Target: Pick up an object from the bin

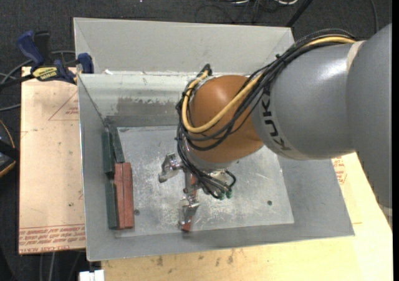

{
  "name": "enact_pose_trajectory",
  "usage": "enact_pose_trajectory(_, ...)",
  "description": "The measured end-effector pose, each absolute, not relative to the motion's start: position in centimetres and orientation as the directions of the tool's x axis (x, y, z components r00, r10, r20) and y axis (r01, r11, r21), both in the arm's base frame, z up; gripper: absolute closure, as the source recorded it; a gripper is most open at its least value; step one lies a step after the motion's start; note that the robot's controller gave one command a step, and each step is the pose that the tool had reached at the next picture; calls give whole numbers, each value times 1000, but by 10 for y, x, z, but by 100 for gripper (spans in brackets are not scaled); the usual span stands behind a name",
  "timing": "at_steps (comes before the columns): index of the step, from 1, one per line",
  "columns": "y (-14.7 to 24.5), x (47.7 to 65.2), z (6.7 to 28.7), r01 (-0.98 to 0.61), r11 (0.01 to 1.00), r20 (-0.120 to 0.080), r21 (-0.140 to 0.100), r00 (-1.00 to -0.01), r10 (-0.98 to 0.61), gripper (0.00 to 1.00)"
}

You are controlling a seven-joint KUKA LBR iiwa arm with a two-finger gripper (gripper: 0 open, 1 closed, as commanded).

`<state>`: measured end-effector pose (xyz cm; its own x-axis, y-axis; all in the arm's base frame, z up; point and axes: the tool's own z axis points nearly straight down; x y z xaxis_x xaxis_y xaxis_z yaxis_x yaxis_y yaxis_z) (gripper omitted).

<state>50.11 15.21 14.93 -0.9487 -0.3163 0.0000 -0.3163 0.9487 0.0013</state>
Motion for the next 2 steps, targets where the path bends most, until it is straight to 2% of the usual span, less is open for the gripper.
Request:
enact_pose_trajectory(1, 80, 505, 79, -424, 906, -11, 0, -906, -424, 100)
enact_pose_trajectory(2, 80, 505, 79, -424, 906, -11, 0, -906, -424, 100)
